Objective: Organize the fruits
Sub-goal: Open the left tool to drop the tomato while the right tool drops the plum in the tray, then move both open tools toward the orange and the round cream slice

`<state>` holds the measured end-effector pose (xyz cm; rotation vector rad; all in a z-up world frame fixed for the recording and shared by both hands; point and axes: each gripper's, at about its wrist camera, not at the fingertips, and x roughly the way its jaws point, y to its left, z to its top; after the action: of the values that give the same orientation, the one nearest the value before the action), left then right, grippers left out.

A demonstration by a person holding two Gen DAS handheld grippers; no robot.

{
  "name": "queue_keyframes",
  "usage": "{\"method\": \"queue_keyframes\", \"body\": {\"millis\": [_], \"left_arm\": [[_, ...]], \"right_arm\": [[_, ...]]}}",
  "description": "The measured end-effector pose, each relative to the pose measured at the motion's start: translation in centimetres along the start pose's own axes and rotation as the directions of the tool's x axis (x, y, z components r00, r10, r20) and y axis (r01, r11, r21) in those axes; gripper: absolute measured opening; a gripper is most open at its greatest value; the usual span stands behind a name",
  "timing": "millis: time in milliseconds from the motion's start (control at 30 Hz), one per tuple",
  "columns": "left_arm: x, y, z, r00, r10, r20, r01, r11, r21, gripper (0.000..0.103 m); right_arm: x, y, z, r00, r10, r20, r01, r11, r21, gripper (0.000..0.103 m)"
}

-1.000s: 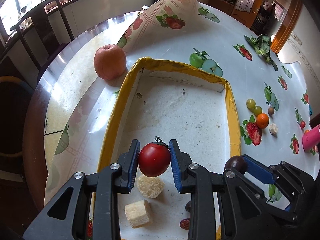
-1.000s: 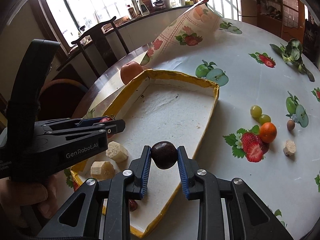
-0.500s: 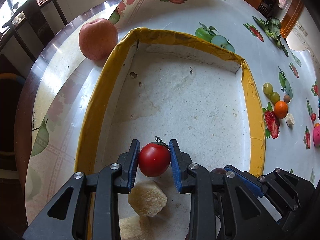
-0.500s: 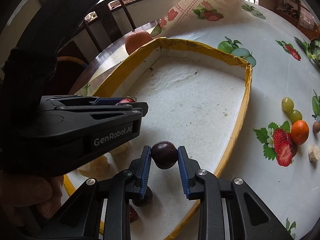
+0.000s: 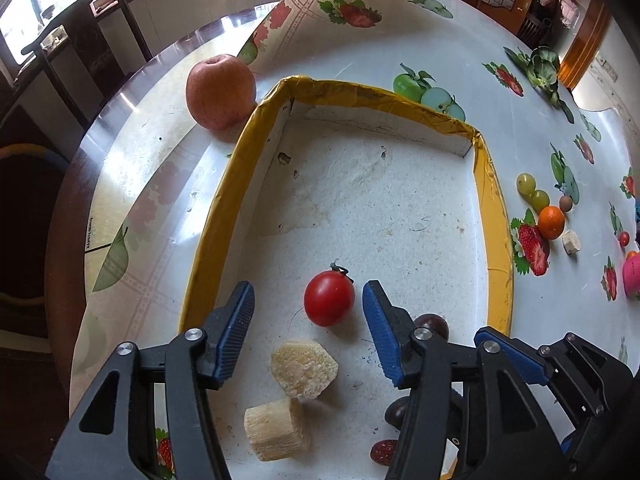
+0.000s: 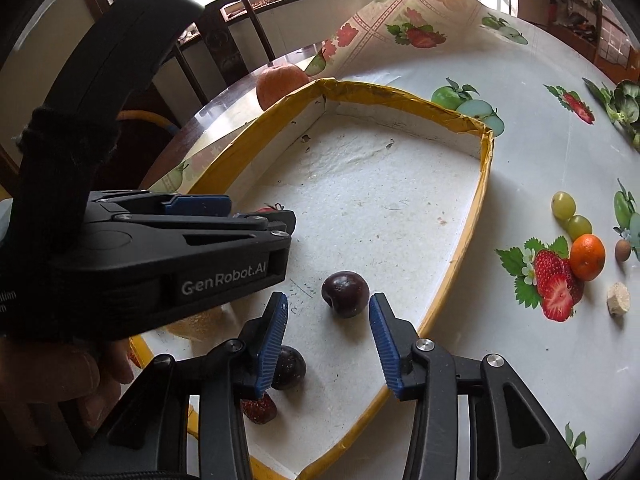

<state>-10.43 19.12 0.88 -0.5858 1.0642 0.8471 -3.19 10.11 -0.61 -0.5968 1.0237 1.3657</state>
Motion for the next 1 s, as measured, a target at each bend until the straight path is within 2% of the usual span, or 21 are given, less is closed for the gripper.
{"method": "queue_keyframes", "body": {"millis": [467,1000], "left_arm": [[-3.1,-1.7,-1.7,0.999,-0.033,0.037,0.032,0.999,0.031,0.055],[-5.1,-5.9,-3.2,0.996,-0.071,0.048,0.065,0.993,0.101,0.055]], "right_arm": [[-6.5,-1.9,-2.5,0.996,-0.048,0.082,0.043,0.997,0.064,0.044],[-10.3,-5.8,-5.7,0.988,-0.114,0.106,0.095,0.981,0.17,0.044]]}}
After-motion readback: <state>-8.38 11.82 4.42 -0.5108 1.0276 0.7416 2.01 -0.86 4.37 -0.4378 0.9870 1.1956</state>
